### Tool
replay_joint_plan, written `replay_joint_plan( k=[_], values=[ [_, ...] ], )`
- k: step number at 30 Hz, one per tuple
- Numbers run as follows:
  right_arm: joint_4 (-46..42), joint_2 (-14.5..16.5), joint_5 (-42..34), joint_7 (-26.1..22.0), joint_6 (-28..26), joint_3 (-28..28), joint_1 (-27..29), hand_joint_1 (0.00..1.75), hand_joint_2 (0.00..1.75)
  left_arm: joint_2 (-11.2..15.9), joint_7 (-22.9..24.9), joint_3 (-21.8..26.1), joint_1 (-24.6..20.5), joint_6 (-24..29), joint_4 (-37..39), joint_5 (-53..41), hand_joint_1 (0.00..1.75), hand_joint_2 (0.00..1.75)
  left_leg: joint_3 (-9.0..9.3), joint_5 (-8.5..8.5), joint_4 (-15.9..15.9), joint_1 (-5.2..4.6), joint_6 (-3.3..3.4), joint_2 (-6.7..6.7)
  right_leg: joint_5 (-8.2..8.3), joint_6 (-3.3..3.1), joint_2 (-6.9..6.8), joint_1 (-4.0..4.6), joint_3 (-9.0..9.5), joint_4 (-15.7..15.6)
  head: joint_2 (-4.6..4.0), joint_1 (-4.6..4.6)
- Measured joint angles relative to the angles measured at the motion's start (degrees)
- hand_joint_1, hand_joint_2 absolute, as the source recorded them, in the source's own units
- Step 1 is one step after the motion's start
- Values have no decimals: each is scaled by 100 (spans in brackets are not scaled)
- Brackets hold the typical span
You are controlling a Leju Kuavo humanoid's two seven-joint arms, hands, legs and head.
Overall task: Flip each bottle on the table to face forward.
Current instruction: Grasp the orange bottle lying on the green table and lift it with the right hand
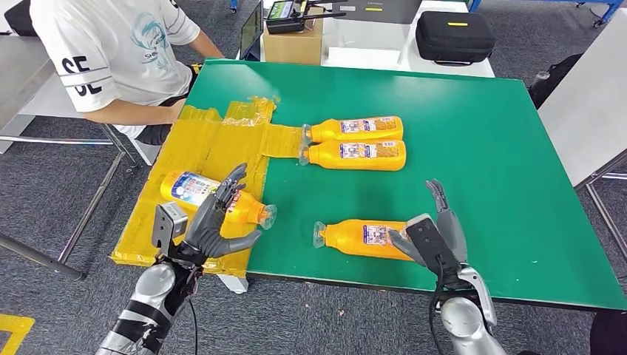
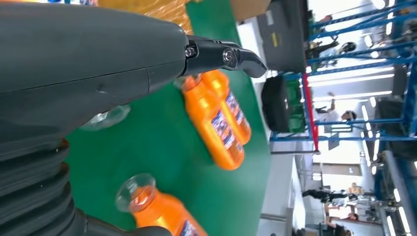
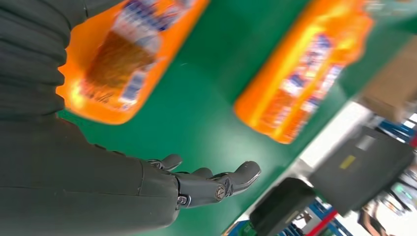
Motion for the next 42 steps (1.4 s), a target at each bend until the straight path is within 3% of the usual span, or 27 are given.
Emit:
replay_joint_plan(
  k=[6,14,27,35,42],
  values=[
    [286,-308,425,181,173,79,-97,0,175,-71,61,-51,-23,-49,196,177,0,175,1,0,0,3,0,1,0,0,0,3,0,2,1,-1],
    [639,-481,578,179,328,191,-312,0,175,-101,62,-56,-57,-121,298,257,0,175,0,0,0,3,0,0,0,0,0,1,0,2,1,-1],
    [1224,-777,812,75,1147,761,-1006,0,175,-103,27,-58,-152,-324,426,365,0,175,1,2,1,3,0,1,1,1,1,2,1,3,0,-2],
    [1554,-1054,502,152,1894,1320,-1352,0,175,-103,-26,-57,-285,-500,623,442,0,175,1,2,1,2,1,-2,2,1,0,1,3,2,0,-1],
    [1655,-1555,208,366,2294,1782,-1598,0,175,-95,-97,-55,-387,-549,844,457,0,175,2,3,2,1,2,-7,4,5,-4,0,7,1,0,0]
  ],
)
